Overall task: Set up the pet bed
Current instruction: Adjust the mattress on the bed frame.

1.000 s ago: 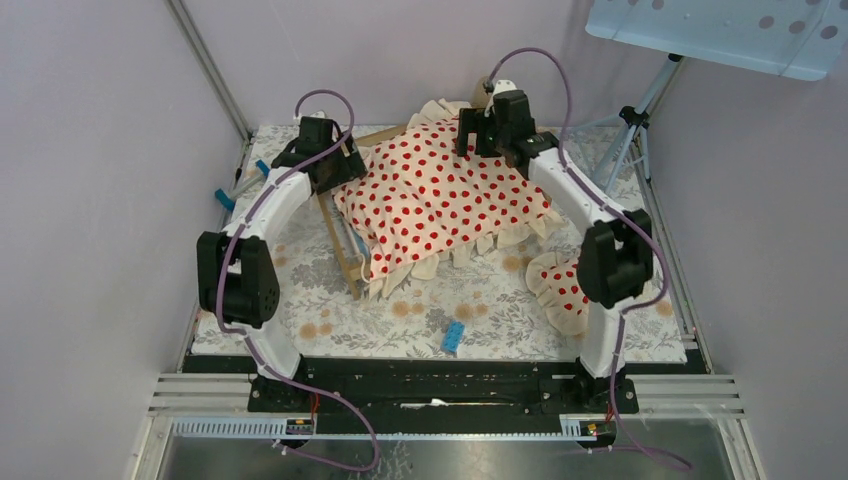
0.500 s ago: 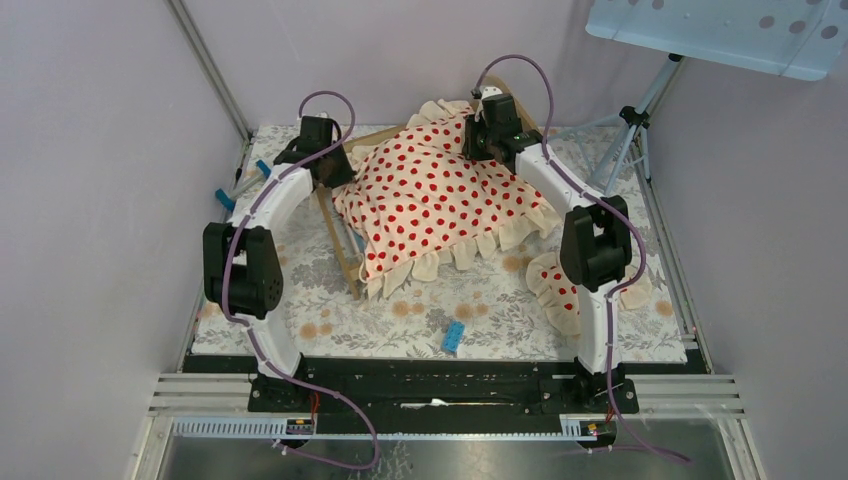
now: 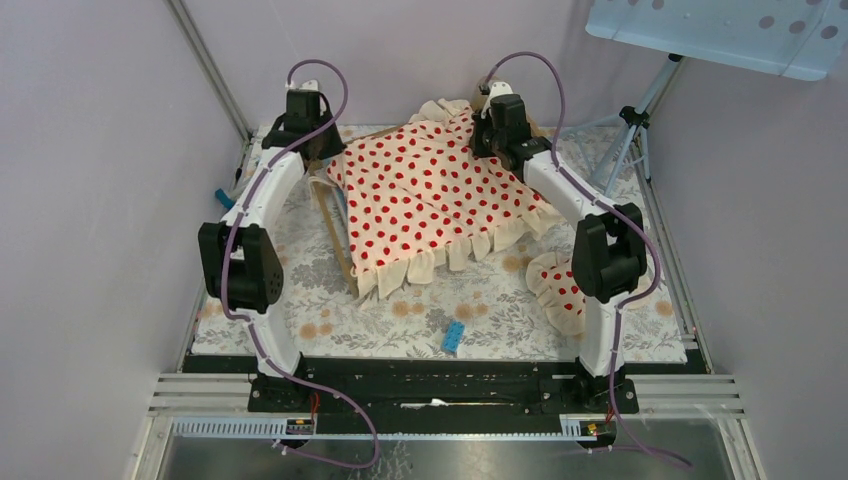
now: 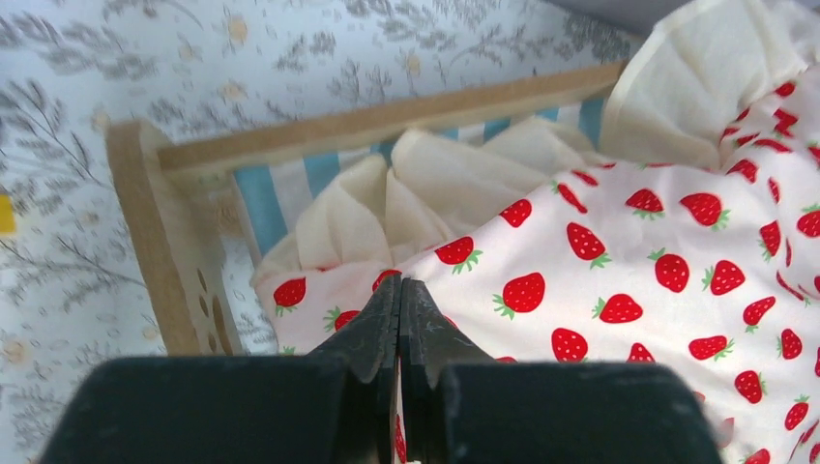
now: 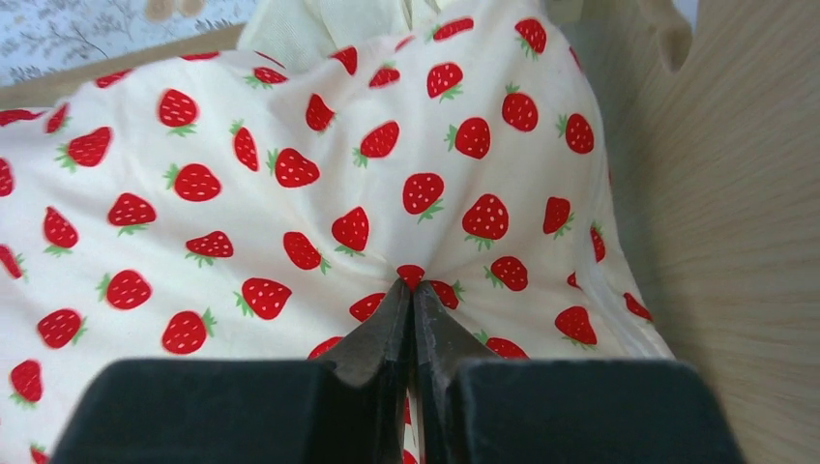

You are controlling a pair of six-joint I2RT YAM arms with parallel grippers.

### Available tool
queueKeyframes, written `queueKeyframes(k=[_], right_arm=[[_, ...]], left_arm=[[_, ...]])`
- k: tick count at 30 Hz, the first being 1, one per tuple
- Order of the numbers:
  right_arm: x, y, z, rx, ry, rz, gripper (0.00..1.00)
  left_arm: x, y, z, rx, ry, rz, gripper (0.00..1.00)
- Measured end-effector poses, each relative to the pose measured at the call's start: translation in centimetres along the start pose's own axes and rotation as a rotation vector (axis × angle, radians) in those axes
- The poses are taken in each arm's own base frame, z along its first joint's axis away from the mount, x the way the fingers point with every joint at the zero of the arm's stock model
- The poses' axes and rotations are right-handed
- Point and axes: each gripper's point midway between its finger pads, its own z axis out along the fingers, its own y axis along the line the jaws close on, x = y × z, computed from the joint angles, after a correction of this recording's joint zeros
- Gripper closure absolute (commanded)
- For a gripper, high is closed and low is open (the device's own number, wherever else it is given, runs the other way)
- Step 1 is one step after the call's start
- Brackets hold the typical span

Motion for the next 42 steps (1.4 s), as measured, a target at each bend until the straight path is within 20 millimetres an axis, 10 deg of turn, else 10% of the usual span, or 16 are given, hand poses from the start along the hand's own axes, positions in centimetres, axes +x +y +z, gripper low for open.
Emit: queueKeyframes(k=[8, 14, 18, 20, 26, 34, 38, 42], right_arm=[[-2.1, 0.5, -0.3, -0.018, -0.081, 0.000, 0.87], [-3.1, 0.7, -0.3, -0.027, -0.123, -0.002, 0.50], [-3.2, 0.8, -0.7, -0.033, -0.131, -0.008, 0.36], [-2.8, 0.8, -1.6, -0.040, -0.129, -0.008, 0.34], [-2.2, 1.4, -7.8, -0.081, -0.151, -0.003, 0.32], [-0.2, 7.8, -17.9, -0.235, -0.253, -0.033, 0.28], [6.2, 11.9, -21.4, -0.356, -0.190, -0.067, 0.28], [11.9, 9.2, -22.9, -0.318, -0.114, -0.038, 0.26]], left_arm=[[-4.6, -0.2, 0.8, -0.019, -0.102, 0.067, 1.00], [-4.8, 0.5, 1.3, -0.018, -0.095, 0.083, 0.53], [-3.0, 1.0, 1.8, 0.006, -0.046, 0.069, 0.38], [-1.3, 1.6, 2.1, 0.001, -0.002, 0.061, 0.16], [1.2, 2.0, -0.4, -0.006, 0.061, 0.039, 0.01], [-0.8, -2.4, -10.8, 0.173, -0.047, 0.066, 0.01], [3.7, -7.2, -13.7, 0.237, -0.015, 0.200, 0.01], [14.0, -10.2, -15.8, 0.294, 0.148, 0.357, 0.01]])
